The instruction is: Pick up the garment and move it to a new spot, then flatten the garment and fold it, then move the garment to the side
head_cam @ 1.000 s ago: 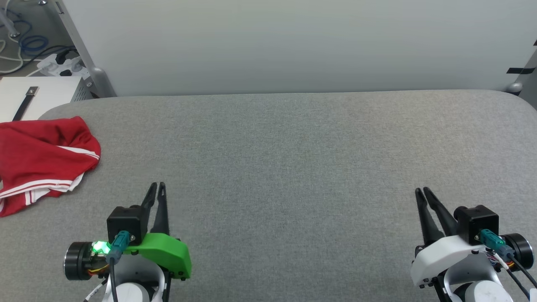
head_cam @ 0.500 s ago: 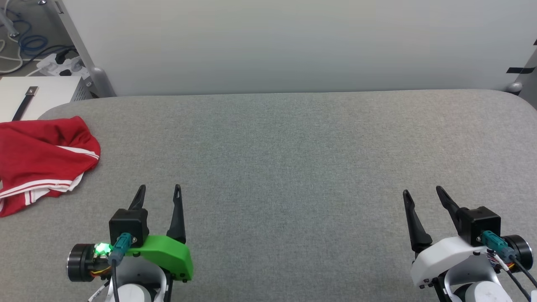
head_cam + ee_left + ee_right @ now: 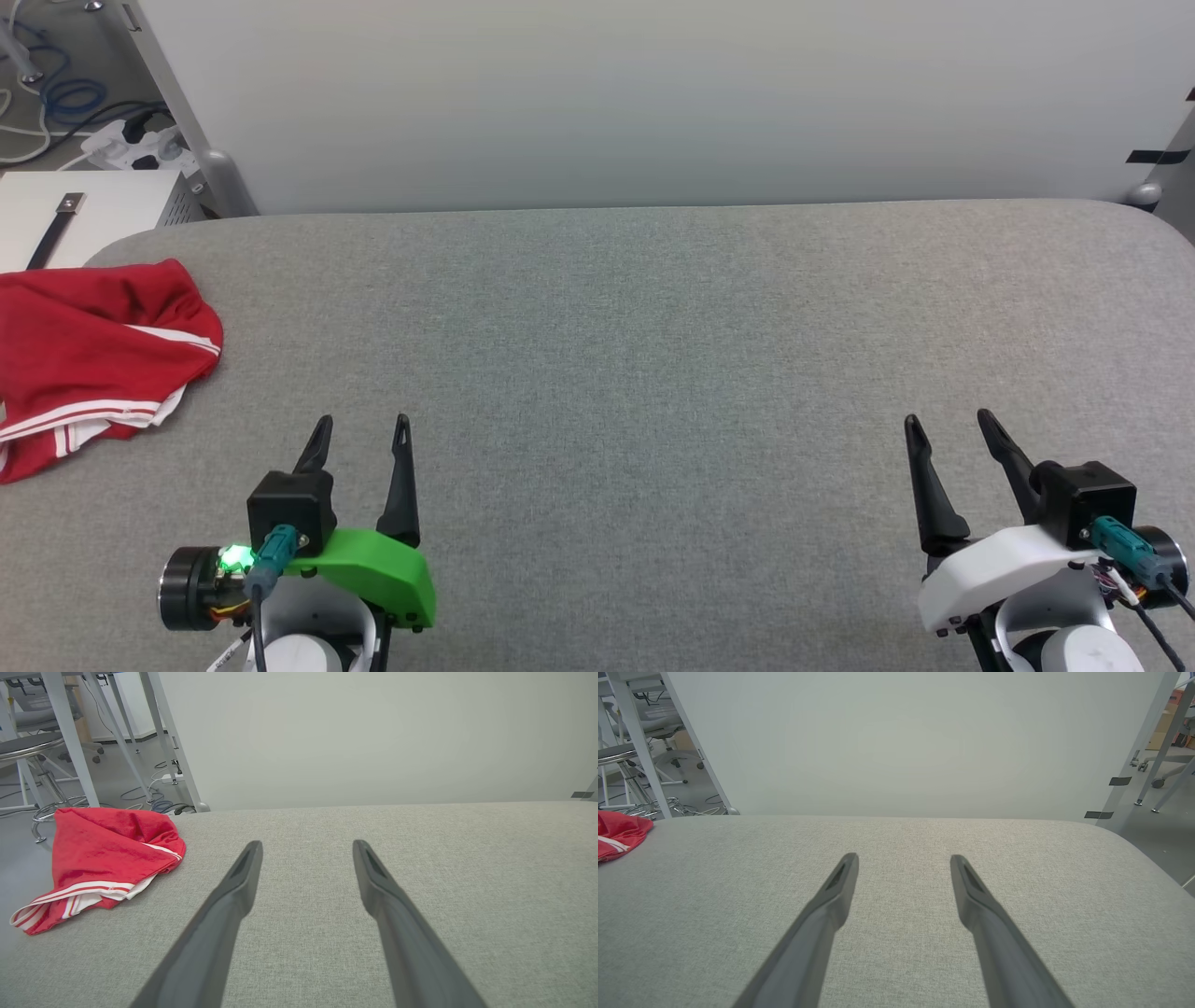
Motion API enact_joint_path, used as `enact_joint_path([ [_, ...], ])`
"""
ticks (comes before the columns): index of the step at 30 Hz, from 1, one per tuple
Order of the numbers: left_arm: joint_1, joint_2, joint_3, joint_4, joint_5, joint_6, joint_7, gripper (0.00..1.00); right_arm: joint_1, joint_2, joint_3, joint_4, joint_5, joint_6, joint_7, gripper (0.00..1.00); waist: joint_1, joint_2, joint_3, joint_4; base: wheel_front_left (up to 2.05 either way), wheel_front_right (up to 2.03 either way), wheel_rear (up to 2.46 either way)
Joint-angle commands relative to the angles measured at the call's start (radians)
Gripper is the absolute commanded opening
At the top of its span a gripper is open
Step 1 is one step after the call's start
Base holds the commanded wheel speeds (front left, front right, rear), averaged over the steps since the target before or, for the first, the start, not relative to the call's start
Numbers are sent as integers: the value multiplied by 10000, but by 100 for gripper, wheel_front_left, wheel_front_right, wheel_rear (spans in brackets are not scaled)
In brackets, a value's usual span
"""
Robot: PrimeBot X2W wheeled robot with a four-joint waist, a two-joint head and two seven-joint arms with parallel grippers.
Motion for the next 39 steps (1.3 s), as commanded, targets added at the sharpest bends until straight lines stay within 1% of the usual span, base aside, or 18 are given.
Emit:
enact_joint_path([
  [1,-53,-12,3,21,-117,10,-108,100,-81,5,-10,-46,136,-3,-112,100,0,0,2,1,0,0,0],
  [23,-69,-22,-76,31,-504,-21,-563,100,-124,8,3,-169,756,-4,-561,100,0,0,123,32,0,0,0],
  [34,-110,-27,-296,774,-539,-44,-792,100,-128,10,-39,331,554,-5,-787,100,0,0,103,22,0,0,0],
  [39,-163,-29,-357,1012,-573,-80,-898,100,-199,11,-113,595,637,-6,-891,100,0,0,97,23,0,0,0],
])
